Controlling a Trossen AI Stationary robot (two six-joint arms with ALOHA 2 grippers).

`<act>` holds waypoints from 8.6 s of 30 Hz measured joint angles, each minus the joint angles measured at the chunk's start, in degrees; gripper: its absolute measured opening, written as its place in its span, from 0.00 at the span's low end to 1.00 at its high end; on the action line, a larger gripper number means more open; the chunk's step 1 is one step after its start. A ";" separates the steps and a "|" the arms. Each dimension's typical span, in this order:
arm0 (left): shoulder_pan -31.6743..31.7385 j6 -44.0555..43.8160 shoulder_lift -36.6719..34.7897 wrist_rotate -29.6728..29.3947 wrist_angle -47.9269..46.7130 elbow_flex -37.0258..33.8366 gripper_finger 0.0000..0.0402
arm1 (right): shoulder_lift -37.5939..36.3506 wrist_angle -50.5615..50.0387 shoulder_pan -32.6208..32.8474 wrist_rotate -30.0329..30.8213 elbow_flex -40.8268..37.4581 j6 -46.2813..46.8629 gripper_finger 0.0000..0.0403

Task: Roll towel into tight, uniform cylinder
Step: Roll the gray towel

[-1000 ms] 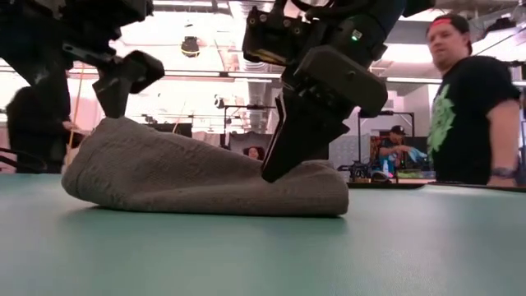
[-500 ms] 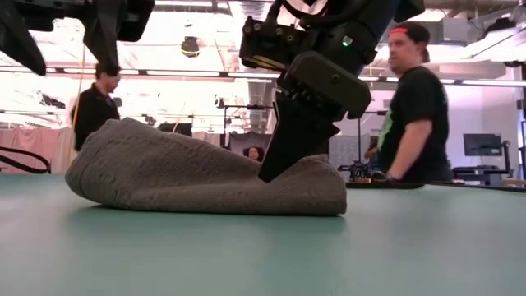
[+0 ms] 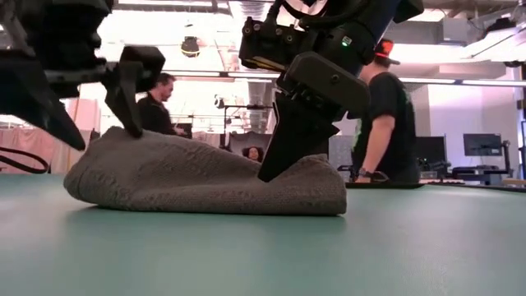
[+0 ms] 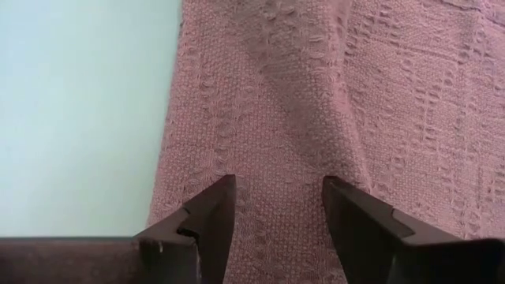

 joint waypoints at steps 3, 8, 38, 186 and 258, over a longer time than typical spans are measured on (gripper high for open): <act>1.79 0.28 0.00 0.54 1.60 -1.13 0.57 | 0.00 0.00 -0.09 -0.02 0.00 -0.07 0.53; 6.91 1.47 -0.02 0.63 3.16 -2.31 0.57 | 0.00 0.00 -0.22 -0.02 0.00 -0.07 0.53; 20.28 0.16 -0.02 15.11 2.89 -4.17 0.57 | 1.53 -7.34 15.00 17.91 -0.06 -53.30 0.53; 18.24 17.81 14.27 17.63 22.98 2.06 0.00 | -9.35 -23.44 -17.94 -14.73 -4.72 26.25 0.04; 38.92 13.17 20.65 38.59 11.96 3.13 0.00 | -14.34 -13.81 -10.04 2.75 -4.74 -38.16 0.40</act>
